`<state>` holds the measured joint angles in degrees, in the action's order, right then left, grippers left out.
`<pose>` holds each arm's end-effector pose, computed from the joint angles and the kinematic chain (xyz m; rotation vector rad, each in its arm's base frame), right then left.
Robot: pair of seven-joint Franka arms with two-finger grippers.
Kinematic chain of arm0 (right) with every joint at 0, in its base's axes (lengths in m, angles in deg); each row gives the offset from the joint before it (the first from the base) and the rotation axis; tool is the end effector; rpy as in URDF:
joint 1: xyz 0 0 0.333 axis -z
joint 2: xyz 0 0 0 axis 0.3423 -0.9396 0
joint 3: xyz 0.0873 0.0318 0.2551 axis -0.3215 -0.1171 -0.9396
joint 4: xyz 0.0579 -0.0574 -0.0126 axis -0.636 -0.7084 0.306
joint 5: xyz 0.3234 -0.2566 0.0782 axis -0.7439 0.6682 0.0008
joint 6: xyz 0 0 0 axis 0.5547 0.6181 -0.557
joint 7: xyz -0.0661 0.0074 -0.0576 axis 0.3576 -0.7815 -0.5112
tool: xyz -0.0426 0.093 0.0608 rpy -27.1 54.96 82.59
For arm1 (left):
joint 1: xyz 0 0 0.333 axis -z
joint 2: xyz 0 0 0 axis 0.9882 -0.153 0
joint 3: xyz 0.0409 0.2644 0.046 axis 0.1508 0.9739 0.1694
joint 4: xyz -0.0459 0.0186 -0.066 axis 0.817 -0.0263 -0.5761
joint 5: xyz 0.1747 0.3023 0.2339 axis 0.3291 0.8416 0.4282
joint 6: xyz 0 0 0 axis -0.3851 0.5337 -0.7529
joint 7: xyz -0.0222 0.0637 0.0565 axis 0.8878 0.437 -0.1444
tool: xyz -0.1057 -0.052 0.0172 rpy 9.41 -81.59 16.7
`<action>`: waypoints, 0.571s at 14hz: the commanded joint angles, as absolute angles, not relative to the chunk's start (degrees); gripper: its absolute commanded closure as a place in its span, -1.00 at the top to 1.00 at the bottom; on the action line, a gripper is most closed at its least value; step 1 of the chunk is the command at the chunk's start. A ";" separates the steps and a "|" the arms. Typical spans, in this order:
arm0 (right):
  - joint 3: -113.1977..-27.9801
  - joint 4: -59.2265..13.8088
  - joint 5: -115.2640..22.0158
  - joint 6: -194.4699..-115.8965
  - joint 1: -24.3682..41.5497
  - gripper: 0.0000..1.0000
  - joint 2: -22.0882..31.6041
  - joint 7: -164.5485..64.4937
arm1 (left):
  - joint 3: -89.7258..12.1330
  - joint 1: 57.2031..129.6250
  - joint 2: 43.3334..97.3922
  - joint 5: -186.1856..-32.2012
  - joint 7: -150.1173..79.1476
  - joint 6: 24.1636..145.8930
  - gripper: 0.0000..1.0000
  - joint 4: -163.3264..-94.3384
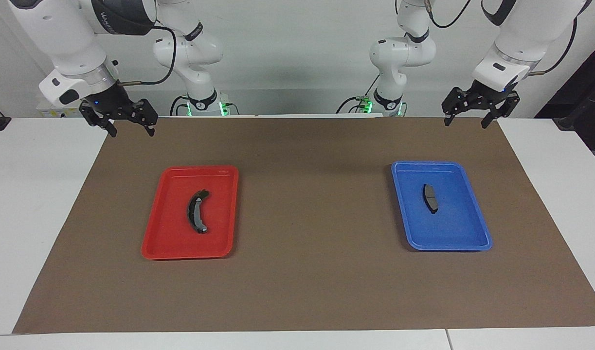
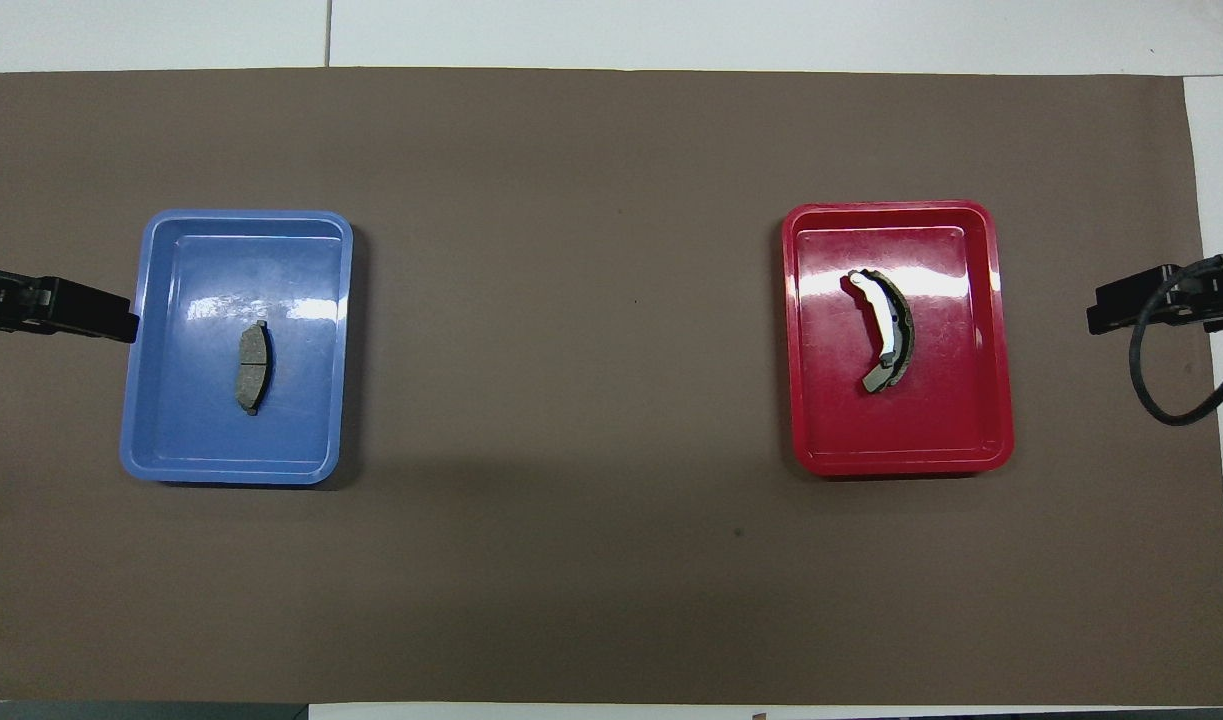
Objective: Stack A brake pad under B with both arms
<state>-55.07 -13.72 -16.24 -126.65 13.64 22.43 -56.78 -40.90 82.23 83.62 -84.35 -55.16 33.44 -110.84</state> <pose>0.5663 -0.0201 0.5511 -3.1290 0.0165 0.0921 0.5573 -0.0623 0.5860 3.1276 -0.2847 -0.0315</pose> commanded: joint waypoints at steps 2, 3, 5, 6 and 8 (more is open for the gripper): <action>-55.48 -15.11 -15.77 -126.88 13.51 0.98 23.61 -55.56 | -39.99 83.22 84.20 -84.67 -54.27 32.87 1.00 -111.39; -55.57 -15.28 -15.94 -127.93 13.77 0.98 23.53 -55.22 | -39.99 83.13 84.20 -84.67 -54.18 32.95 1.00 -111.39; -55.83 -15.37 -15.77 -129.43 13.42 0.98 23.27 -55.04 | -39.90 82.78 84.38 -84.85 -54.18 32.87 1.00 -111.39; -55.83 -15.63 -15.77 -130.13 13.42 0.98 22.83 -55.04 | -39.90 82.78 84.55 -84.85 -54.35 32.52 1.00 -111.39; -55.83 -16.78 -16.03 -132.85 12.28 0.98 21.51 -55.21 | -39.99 82.78 84.47 -84.76 -54.36 32.51 1.00 -111.39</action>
<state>-55.65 -14.91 -16.25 -130.19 12.84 22.16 -56.59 -40.69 82.24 83.61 -84.35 -54.97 33.42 -110.86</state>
